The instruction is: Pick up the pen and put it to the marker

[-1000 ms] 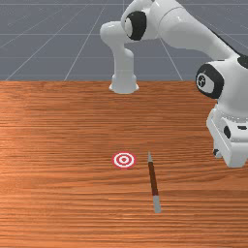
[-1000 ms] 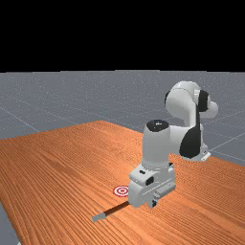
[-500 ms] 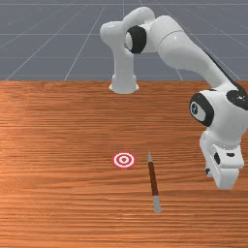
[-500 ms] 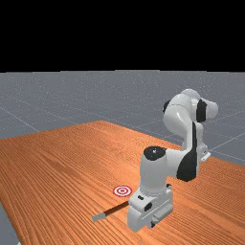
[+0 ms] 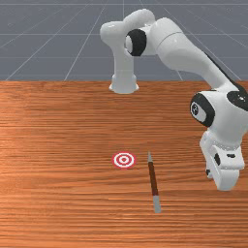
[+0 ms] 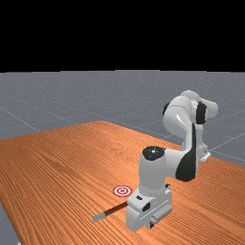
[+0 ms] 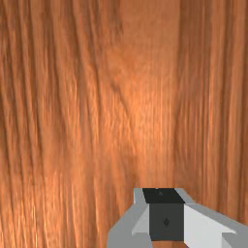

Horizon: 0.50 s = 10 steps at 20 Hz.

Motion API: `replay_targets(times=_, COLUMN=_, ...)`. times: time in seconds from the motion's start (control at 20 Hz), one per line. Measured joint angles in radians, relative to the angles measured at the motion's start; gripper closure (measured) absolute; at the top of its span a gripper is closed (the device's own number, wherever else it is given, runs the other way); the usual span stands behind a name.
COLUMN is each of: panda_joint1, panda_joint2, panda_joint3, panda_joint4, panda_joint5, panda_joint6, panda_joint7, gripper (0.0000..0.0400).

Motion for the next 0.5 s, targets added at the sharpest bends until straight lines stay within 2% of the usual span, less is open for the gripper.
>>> replay_targets(times=0.05, panda_joint1=0.000, panda_joint2=0.000, panda_joint3=0.000, panda_joint4=0.000, panda_joint5=0.000, panda_joint6=0.000, panda_joint7=0.000, gripper=0.0400)
replay_targets(times=0.1, panda_joint1=0.003, panda_joint2=0.068, panda_joint3=-0.001, panda_joint4=0.129, panda_joint5=0.002, panda_joint6=-0.060, panda_joint7=-0.007, gripper=0.0400)
replay_targets(times=0.2, panda_joint1=0.003, panda_joint2=0.087, panda_joint3=-0.001, panda_joint4=0.150, panda_joint5=0.003, panda_joint6=-0.066, panda_joint7=-0.008, gripper=0.0400)
replay_targets(times=0.5, panda_joint1=-0.057, panda_joint2=-0.040, panda_joint3=0.007, panda_joint4=-0.097, panda_joint5=-0.010, panda_joint6=0.052, panda_joint7=-0.122, gripper=0.0400)
